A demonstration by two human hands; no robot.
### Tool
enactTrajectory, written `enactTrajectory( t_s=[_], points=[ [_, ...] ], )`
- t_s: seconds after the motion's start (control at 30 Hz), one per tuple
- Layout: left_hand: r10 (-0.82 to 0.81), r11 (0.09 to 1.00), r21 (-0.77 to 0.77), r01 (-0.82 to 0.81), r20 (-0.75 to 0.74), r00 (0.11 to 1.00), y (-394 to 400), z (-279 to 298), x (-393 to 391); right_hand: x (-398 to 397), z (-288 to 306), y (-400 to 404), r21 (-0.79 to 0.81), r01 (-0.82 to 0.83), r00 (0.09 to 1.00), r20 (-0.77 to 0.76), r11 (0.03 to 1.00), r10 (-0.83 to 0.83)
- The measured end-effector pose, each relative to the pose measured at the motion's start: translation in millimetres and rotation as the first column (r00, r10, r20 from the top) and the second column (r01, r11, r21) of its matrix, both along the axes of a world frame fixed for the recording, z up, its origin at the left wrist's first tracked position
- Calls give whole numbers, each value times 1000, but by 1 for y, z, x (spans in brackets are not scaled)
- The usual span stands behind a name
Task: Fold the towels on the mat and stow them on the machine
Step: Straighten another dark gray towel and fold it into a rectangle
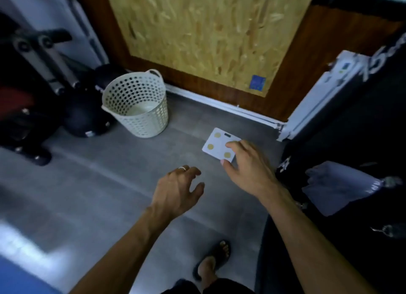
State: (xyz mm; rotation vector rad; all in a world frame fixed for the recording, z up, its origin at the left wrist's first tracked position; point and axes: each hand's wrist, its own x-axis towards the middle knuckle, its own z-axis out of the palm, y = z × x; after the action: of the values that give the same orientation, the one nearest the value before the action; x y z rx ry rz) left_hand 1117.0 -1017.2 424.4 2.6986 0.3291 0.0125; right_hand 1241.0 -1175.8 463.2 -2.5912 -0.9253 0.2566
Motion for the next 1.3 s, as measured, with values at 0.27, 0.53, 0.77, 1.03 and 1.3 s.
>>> enactTrajectory(
  t_s=[0.27,0.53,0.77,1.03,1.3],
  points=[
    [319,948,2,-319,-34,947,14,-8,-174,-132,-13,66,-40,-337,941,-46,941,336],
    [696,716,9,-698,-95,712,-42,-5,-337,-262,-25,90,-53,-705,710,-64,708,702],
    [890,429,-25,-903,-160,427,-127,-8,-464,-394,-34,86,-54,-897,442,-104,439,891],
    [983,84,-50,-995,-158,91,-202,-12,-620,-578,-34,75,-70,-989,137,-127,129,982],
    [977,-173,-71,-982,-139,-163,-248,-13,-834,-822,-27,63,-93,-993,-65,-69,-71,996]
  ],
)
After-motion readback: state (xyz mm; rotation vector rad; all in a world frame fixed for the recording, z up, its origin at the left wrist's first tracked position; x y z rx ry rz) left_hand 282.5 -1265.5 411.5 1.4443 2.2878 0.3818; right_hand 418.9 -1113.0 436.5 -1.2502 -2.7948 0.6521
